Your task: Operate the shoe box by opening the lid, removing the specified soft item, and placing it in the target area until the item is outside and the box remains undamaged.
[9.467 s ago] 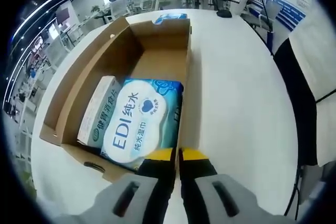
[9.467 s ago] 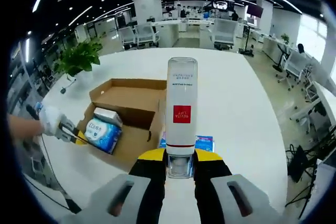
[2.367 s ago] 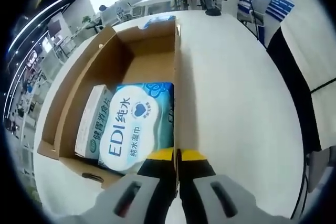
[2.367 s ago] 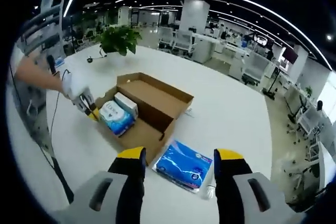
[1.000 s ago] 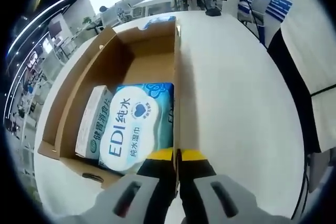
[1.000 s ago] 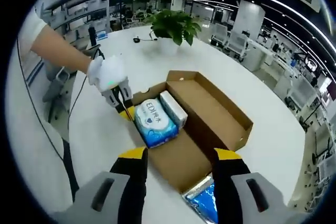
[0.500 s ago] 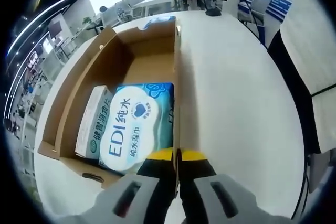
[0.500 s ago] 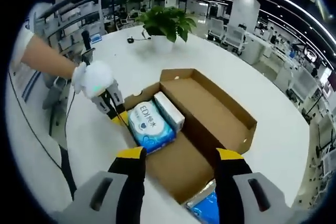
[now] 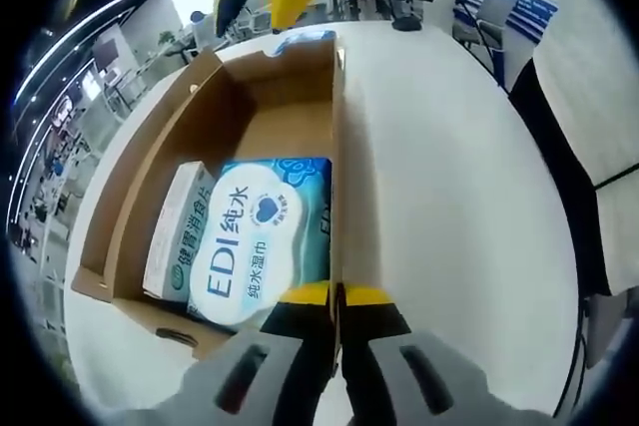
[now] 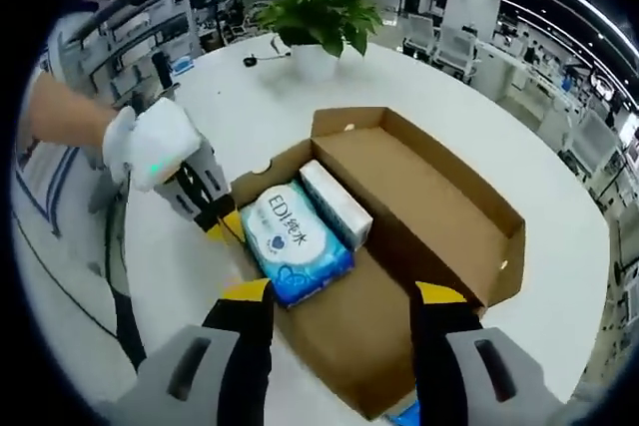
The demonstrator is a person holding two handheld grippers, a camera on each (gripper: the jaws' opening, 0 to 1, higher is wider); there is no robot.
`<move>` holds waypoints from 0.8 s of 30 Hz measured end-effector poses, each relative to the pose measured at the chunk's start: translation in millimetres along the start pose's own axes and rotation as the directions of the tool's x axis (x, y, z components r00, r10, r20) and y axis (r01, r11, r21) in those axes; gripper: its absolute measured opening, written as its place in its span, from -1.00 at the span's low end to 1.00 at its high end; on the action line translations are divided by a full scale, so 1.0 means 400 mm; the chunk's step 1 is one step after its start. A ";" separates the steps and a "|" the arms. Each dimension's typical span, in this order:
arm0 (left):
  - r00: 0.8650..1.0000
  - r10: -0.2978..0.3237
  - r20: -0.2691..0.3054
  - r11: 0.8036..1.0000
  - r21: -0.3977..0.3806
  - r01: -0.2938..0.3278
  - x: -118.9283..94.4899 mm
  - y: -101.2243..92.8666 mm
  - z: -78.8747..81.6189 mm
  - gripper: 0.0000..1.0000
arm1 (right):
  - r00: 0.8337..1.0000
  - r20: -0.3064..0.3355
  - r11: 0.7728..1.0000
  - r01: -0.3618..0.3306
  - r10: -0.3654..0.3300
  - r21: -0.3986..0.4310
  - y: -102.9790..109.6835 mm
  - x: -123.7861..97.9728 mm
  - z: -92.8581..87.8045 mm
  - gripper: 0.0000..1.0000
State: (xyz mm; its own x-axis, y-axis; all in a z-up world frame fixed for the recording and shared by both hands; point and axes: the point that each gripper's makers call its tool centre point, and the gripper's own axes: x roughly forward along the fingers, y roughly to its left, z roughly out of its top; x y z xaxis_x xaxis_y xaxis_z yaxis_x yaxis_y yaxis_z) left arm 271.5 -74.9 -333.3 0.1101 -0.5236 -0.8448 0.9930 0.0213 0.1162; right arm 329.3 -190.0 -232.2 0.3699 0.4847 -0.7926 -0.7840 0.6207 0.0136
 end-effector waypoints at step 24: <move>1.000 0.004 0.003 1.000 0.002 -0.004 0.002 0.002 0.003 -1.00 | 0.979 -0.070 0.949 -0.204 0.192 -0.243 0.084 0.148 0.046 0.23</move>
State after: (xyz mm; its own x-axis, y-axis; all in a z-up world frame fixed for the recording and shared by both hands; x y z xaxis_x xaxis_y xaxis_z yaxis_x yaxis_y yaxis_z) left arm 272.2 -76.5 -333.3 0.1140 -0.5257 -0.8430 0.9925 0.0218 0.1207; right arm 333.8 -129.1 -267.5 0.1766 0.5507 -0.8158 -0.9399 0.3405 0.0264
